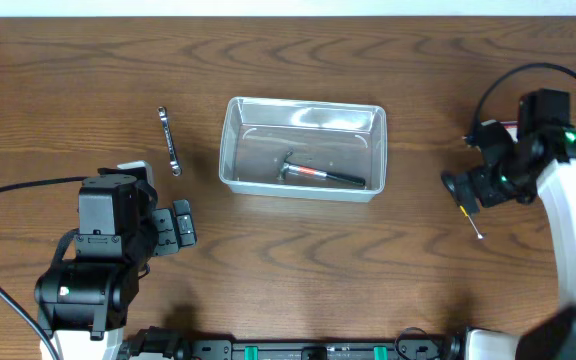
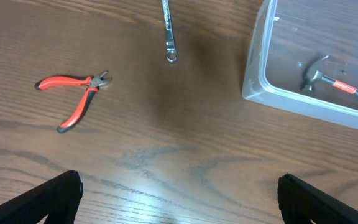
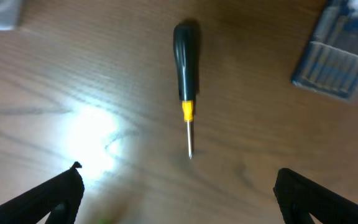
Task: Pack container
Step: 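Move the right gripper to the yellow-black screwdriver and grasp it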
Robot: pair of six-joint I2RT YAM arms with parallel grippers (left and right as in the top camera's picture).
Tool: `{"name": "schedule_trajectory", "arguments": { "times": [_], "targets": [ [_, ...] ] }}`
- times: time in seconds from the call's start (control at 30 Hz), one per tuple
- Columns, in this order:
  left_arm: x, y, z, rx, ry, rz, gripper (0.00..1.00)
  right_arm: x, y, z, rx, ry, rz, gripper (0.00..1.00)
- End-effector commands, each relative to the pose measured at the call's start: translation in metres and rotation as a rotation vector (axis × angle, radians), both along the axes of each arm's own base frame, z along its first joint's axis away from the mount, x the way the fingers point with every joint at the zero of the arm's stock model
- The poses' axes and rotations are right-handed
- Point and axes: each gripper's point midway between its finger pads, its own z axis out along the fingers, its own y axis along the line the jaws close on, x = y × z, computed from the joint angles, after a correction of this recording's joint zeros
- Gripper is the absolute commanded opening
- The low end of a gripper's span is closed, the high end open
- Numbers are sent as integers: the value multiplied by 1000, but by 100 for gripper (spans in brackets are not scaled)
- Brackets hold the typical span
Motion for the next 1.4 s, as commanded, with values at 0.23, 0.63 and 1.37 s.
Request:
{"name": "schedule_trajectory", "arguments": {
  "times": [0.23, 0.63, 1.37],
  "targets": [
    [2, 3, 7, 12, -19, 7, 98, -3, -4, -78, 53, 248, 75, 98],
    [2, 3, 7, 12, -19, 7, 98, -1, -5, -124, 72, 331, 120, 97],
    [2, 3, 7, 12, -18, 6, 98, 4, -6, -140, 74, 335, 120, 50]
  ]
}}
